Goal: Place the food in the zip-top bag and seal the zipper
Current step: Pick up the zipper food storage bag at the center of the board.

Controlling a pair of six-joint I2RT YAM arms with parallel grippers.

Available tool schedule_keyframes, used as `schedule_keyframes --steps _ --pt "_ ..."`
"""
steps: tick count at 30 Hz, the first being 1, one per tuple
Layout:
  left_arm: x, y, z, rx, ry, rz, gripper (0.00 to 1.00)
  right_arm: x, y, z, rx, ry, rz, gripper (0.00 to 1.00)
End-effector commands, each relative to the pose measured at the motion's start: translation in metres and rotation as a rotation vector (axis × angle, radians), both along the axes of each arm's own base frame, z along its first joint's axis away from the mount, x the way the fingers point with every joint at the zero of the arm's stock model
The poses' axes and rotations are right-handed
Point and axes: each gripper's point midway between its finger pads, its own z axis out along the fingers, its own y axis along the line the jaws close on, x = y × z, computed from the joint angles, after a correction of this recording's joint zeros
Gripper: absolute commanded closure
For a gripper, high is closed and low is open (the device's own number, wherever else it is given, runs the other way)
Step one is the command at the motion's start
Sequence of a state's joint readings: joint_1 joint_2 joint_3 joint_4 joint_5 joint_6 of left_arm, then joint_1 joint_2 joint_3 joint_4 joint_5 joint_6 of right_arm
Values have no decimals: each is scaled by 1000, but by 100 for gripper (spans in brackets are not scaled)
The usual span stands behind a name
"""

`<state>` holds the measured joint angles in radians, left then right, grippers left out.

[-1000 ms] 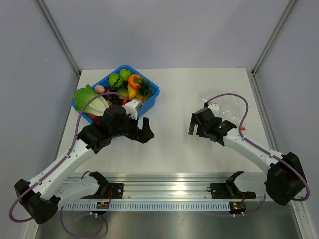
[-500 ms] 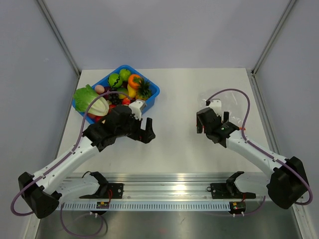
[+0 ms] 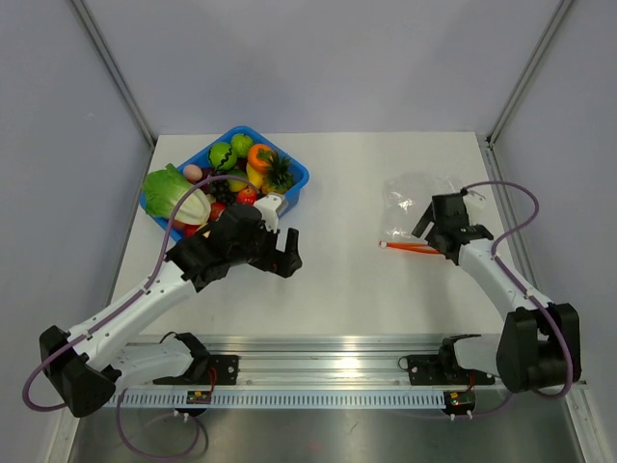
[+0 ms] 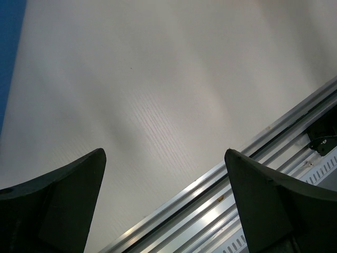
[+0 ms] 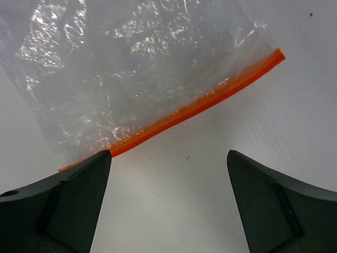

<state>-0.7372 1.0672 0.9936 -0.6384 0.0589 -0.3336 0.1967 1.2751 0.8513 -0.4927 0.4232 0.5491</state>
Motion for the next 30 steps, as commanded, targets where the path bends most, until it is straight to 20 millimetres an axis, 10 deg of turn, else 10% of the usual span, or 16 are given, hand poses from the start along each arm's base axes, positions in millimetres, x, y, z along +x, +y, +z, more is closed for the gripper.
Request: schedule_keyframes --steps 1,11,25,29,30 --pt "4 0 26 -52 -71 23 1 9 22 5 319 -145 -54 1" --pt "3 1 27 -57 -75 24 1 20 15 -37 543 -233 -208 0" --pt "2 -4 22 -66 -53 12 1 46 -3 -50 526 -303 -257 32" --pt "0 -9 20 -71 -36 -17 1 57 -6 -46 540 -342 -270 64" --pt "0 -9 18 -70 -32 -9 1 58 -6 -46 547 -343 -274 86"
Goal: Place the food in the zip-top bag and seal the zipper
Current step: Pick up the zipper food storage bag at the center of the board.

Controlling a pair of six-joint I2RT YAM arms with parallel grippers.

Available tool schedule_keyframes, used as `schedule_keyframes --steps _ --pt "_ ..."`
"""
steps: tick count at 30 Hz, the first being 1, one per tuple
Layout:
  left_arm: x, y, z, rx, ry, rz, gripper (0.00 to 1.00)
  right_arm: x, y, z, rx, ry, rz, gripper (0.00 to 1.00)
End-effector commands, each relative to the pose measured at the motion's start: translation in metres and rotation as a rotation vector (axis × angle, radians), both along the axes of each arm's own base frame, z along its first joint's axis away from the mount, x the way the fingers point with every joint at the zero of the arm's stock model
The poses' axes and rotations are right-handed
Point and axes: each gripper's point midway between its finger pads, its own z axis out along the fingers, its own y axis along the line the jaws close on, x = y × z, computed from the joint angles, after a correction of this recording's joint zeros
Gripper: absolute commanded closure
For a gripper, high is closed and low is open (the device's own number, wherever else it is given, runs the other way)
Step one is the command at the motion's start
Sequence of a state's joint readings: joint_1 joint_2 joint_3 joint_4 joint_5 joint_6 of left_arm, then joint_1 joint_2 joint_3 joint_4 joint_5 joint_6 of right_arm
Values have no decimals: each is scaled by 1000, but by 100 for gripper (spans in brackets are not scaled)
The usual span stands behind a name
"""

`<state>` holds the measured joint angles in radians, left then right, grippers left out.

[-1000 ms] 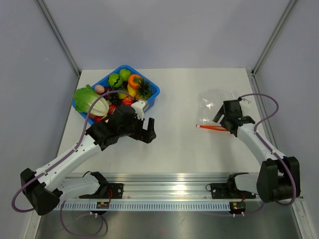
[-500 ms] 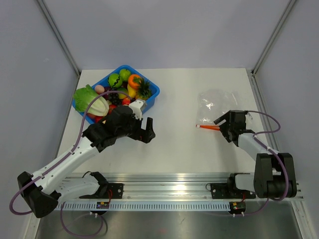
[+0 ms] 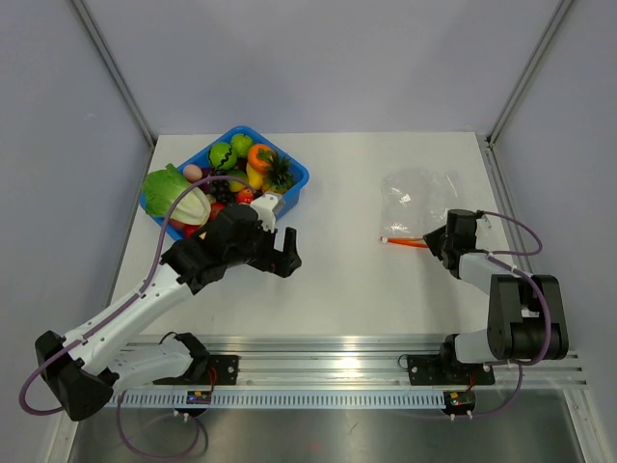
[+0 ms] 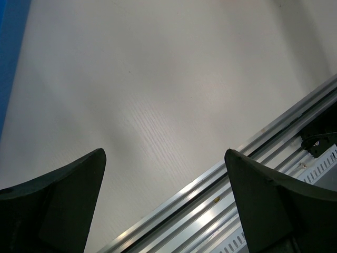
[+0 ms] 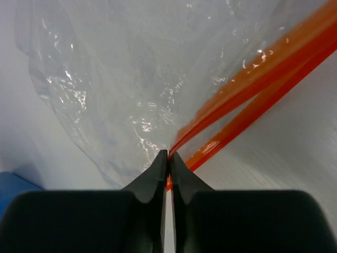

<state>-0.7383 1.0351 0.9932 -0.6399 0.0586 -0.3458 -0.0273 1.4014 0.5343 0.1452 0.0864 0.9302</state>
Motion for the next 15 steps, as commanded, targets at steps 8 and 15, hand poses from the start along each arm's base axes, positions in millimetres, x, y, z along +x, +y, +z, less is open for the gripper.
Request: schedule_keyframes --steps 8,15 --pt "19 2 10 -88 -125 107 1 25 27 68 244 -212 2 100" --pt "24 -63 12 -347 10 36 3 22 48 126 512 -296 -43 100"
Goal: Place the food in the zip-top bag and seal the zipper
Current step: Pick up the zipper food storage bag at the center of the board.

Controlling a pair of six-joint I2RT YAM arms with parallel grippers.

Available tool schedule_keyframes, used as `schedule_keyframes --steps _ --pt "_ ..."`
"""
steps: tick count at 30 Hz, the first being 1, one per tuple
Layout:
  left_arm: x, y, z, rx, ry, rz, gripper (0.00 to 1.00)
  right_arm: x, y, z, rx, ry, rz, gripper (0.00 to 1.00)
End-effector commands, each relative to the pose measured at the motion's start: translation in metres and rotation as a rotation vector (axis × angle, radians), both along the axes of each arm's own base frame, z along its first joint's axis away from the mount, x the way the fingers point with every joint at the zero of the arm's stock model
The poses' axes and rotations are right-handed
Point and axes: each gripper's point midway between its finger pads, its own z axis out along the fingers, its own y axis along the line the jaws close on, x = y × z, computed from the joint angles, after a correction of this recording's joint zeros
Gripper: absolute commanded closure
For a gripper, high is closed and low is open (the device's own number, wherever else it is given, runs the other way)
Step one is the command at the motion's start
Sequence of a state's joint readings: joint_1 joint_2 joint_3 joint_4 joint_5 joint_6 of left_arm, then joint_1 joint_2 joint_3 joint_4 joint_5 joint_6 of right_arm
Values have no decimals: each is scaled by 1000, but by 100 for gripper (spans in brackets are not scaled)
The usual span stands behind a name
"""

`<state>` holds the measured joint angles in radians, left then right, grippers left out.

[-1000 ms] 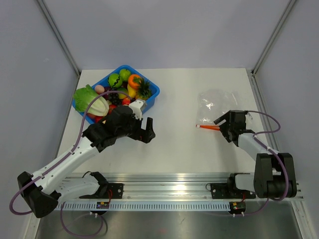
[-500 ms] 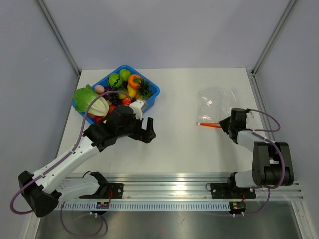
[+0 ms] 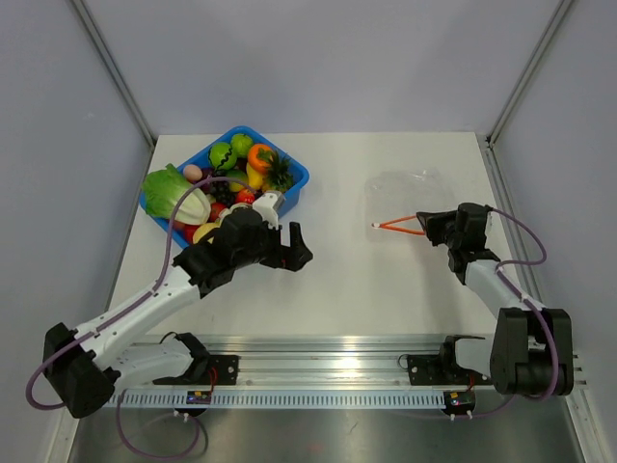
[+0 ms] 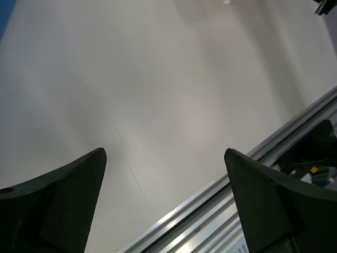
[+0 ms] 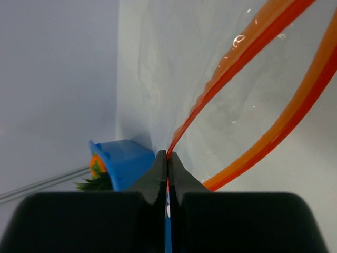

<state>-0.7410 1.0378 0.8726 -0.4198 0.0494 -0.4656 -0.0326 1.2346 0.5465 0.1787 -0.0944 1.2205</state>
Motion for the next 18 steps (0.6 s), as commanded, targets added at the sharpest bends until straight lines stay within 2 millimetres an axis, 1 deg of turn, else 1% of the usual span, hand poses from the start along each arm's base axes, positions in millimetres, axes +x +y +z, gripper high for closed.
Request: schedule_keyframes --steps 1,2,3,5,6,7,8,9,10,11,12,13,14,15,16,18 --pt "10 -50 21 -240 26 -40 4 6 15 52 201 -91 -14 100" --pt "11 -58 19 -261 45 -41 5 5 16 61 230 -103 -25 100" --pt "12 -68 13 -282 85 -44 5 4 17 65 242 -101 -33 100" --pt "13 -87 22 -330 88 -70 6 4 20 81 262 -128 -31 100" --pt "13 -98 14 -321 107 -73 6 6 23 91 264 -147 -22 100" --pt "13 -104 12 -316 117 -80 5 6 23 94 264 -151 -17 100" --pt "17 -113 22 -327 99 -88 5 6 24 98 263 -155 -7 100" --pt "17 -121 10 -303 124 -91 5 8 26 102 262 -164 -1 100" --pt "20 -125 11 -308 130 -91 4 5 38 104 261 -166 45 100" --pt "20 -129 6 -307 155 -89 4 5 40 104 259 -163 54 100" --pt "25 -137 16 -340 134 -103 4 5 42 105 256 -166 66 100" --pt "27 -141 7 -331 152 -104 4 4 46 105 253 -165 89 100" --pt "29 -144 6 -329 152 -104 4 3 48 105 249 -162 100 100" --pt "32 -147 11 -333 145 -110 5 1 49 104 245 -160 110 100" --pt "34 -150 3 -320 155 -110 5 -1 52 102 249 -153 122 100" --pt "37 -155 1 -314 158 -118 6 -4 53 102 251 -155 133 100"
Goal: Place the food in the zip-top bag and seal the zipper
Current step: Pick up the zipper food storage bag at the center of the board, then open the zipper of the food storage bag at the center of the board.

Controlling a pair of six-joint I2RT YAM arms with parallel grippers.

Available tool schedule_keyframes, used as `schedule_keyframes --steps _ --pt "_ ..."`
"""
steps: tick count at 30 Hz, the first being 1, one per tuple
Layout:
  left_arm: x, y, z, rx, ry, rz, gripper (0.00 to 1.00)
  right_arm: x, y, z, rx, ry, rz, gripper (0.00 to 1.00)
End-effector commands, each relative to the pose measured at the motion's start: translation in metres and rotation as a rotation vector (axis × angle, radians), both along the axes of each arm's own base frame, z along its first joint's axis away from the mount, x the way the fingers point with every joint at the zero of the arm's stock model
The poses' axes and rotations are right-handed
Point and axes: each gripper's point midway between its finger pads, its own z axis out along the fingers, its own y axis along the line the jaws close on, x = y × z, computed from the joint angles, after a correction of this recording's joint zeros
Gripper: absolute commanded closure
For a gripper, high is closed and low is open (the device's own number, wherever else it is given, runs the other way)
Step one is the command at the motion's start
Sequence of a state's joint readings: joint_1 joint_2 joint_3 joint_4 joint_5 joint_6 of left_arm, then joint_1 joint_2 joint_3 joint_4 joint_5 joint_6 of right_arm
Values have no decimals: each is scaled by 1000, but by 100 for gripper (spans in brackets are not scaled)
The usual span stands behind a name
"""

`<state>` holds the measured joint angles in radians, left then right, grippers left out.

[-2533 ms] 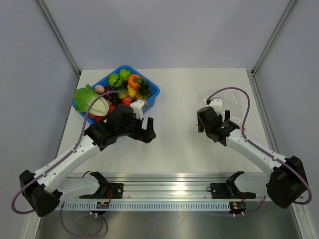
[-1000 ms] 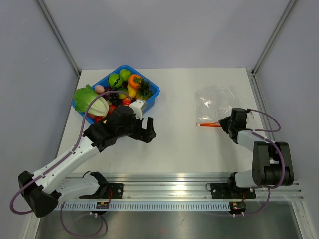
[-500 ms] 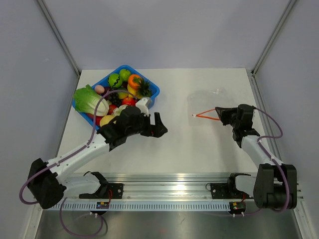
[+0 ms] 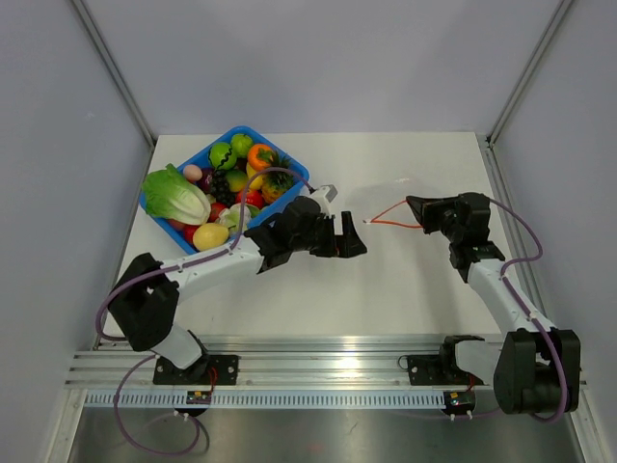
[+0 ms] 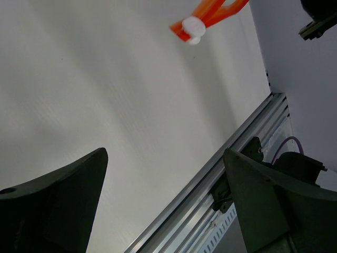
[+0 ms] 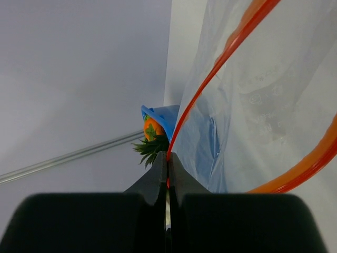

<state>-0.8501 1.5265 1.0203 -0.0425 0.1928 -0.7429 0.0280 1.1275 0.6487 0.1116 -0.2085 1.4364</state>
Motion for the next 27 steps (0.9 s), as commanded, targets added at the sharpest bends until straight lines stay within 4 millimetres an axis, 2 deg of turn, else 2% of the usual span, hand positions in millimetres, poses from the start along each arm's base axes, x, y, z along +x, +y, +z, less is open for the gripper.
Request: schedule_keyframes --steps 1,3,4,6,7,11,14,15,17,20,21,23,24,27 --pt "15 -24 36 -105 -65 -21 6 -6 12 21 10 -50 66 100" --pt "16 -32 30 -106 -48 -37 7 -9 13 22 17 -49 72 100" --pt "19 -38 39 -125 -56 -44 8 -11 15 23 15 -51 85 100" --pt "23 -40 40 -116 -58 -38 8 -16 17 21 -28 -29 108 100" --pt "27 -40 48 -110 -93 -40 9 -17 17 24 -53 -35 117 100" --pt "37 -18 51 100 -222 -23 14 -25 15 22 -197 18 187 100" --pt "41 -8 59 243 -346 -56 14 -26 18 33 -275 -3 253 100" --pt "42 -9 63 265 -375 -70 14 -29 21 31 -299 -1 286 100" --pt "40 -13 76 317 -457 -122 14 -29 22 30 -323 5 320 100" --pt "41 -20 77 369 -504 -178 12 -31 26 35 -354 8 372 100" --pt "43 -25 86 357 -519 -184 12 -33 27 38 -366 5 395 100" --pt "46 -30 85 366 -530 -210 12 -33 28 42 -379 1 407 100" --pt "47 -35 94 347 -545 -216 12 -36 29 41 -384 5 418 100" --pt "46 -45 90 341 -534 -257 12 -38 30 44 -384 -3 429 100"
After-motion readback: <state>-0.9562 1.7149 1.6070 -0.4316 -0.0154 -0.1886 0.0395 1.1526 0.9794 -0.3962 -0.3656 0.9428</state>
